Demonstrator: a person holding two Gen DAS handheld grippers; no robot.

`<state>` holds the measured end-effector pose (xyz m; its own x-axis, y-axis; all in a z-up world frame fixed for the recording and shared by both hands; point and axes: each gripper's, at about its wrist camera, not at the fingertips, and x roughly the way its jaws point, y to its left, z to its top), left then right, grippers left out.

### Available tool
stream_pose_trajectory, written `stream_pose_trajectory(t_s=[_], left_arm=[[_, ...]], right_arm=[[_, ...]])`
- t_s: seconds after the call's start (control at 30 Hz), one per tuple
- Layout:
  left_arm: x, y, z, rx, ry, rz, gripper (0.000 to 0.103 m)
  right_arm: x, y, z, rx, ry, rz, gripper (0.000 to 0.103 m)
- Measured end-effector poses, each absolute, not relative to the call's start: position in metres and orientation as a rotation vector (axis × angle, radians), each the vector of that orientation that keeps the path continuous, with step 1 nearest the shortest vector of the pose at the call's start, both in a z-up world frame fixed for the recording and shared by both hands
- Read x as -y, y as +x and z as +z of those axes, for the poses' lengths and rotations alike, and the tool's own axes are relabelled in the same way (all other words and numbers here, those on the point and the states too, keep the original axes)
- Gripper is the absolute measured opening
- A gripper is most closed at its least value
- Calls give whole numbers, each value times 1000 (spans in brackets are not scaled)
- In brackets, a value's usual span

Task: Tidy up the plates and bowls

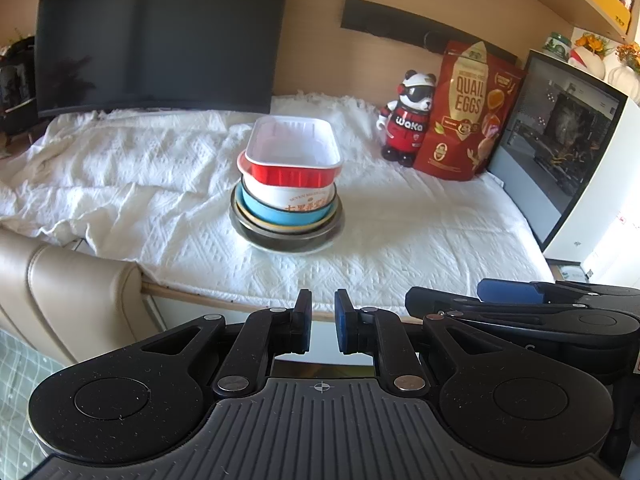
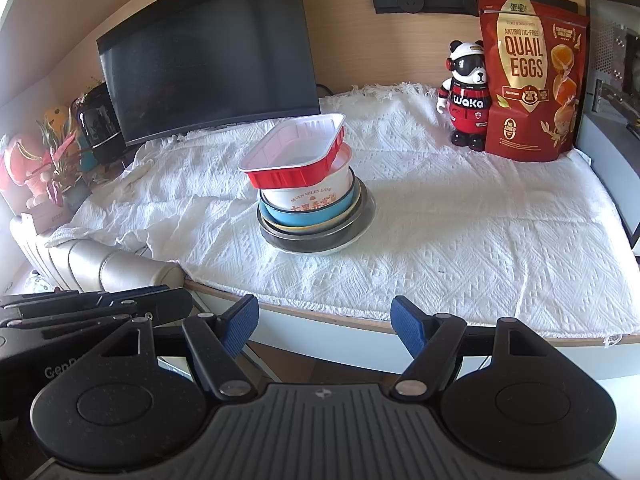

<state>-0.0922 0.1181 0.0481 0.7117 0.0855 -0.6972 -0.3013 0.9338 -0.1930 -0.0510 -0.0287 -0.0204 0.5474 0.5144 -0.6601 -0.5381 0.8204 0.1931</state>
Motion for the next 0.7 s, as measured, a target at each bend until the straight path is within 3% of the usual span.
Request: stream_pose_trajectory(t_s=[0.7], left_arm=[[-122, -86, 42, -774, -307, 219, 15]], right_arm=[[32, -46, -22, -781, -32, 620, 74]])
